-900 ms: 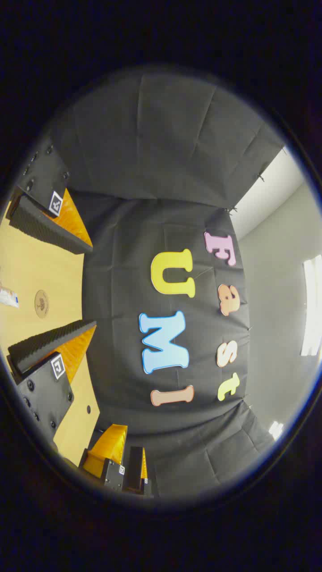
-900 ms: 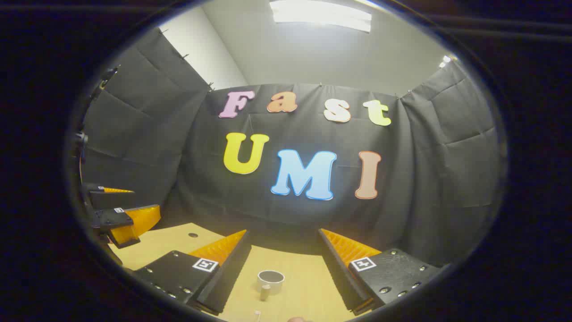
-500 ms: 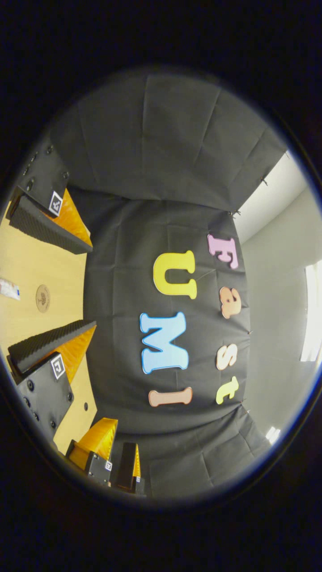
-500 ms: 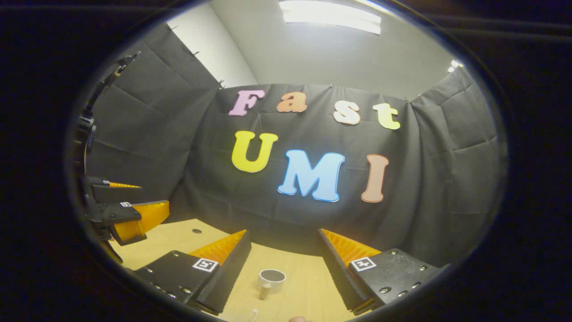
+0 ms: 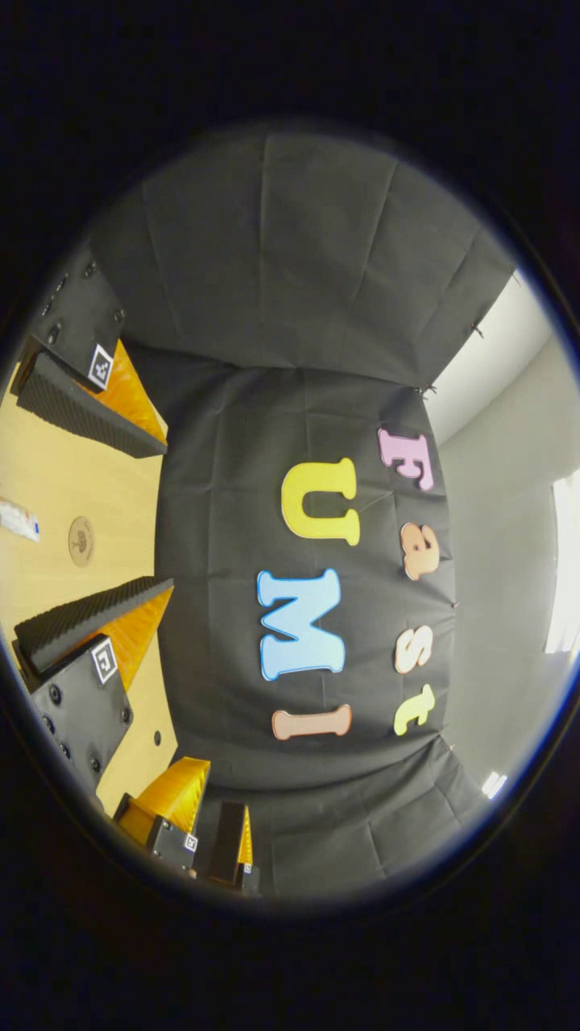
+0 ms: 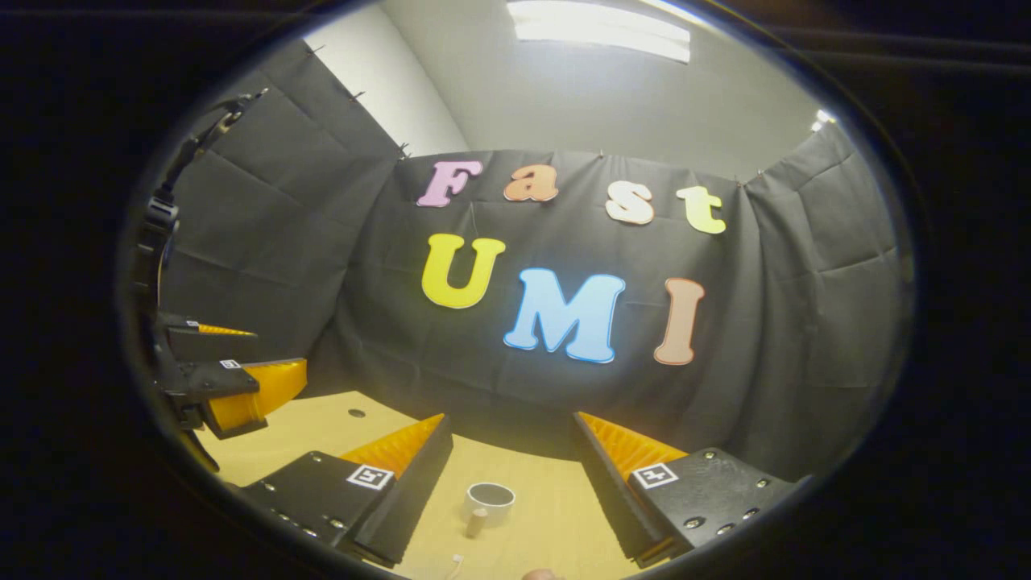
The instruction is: Put the toothbrush and toothpaste on the desktop into the cup, then pick up the cup and place it on the coaster on the desktop.
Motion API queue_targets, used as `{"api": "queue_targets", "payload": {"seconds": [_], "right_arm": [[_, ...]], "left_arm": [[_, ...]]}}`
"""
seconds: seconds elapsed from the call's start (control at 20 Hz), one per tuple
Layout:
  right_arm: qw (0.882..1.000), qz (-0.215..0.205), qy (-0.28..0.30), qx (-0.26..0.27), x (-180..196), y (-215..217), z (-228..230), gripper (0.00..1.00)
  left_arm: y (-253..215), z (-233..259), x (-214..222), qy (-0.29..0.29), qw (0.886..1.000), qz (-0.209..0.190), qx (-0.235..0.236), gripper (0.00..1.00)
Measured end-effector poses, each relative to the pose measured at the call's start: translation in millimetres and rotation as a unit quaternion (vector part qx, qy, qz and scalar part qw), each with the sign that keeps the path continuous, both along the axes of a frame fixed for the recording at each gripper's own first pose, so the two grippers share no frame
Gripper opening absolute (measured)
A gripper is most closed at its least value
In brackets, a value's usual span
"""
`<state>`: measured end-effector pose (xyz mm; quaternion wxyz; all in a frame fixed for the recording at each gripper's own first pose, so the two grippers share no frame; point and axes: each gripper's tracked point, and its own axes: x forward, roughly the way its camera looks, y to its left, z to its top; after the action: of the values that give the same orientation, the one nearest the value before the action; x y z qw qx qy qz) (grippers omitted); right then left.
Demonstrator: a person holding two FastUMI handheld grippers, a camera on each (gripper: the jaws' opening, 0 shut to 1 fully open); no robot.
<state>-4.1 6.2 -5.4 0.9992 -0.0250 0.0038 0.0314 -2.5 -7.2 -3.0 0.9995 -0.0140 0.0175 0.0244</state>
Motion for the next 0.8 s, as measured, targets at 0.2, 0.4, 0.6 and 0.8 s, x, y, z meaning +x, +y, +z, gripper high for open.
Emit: {"api": "queue_targets", "payload": {"seconds": [0.2, 0.4, 0.6, 0.8], "right_arm": [[1.0, 0.004, 0.01, 0.006, 2.4, 3.1, -6.4, 0.92], [0.999, 0.008, 0.042, 0.013, 2.3, 4.2, -24.4, 0.92], [0.996, 0.011, 0.09, 0.026, 4.2, 3.2, -51.6, 0.92], [0.988, -0.002, 0.15, 0.041, 6.1, -2.0, -87.5, 0.92]], "left_arm": [[3.2, -3.5, 3.2, 0.003, 1.0, 0.006, -0.005, 0.94], [1.9, -15.6, 14.1, 0.017, 1.0, 0.0, 0.005, 0.94], [-8.4, -42.8, 26.7, 0.058, 0.998, -0.027, 0.005, 0.96], [-21.6, -80.7, 40.6, 0.115, 0.992, -0.056, 0.003, 0.94]]}}
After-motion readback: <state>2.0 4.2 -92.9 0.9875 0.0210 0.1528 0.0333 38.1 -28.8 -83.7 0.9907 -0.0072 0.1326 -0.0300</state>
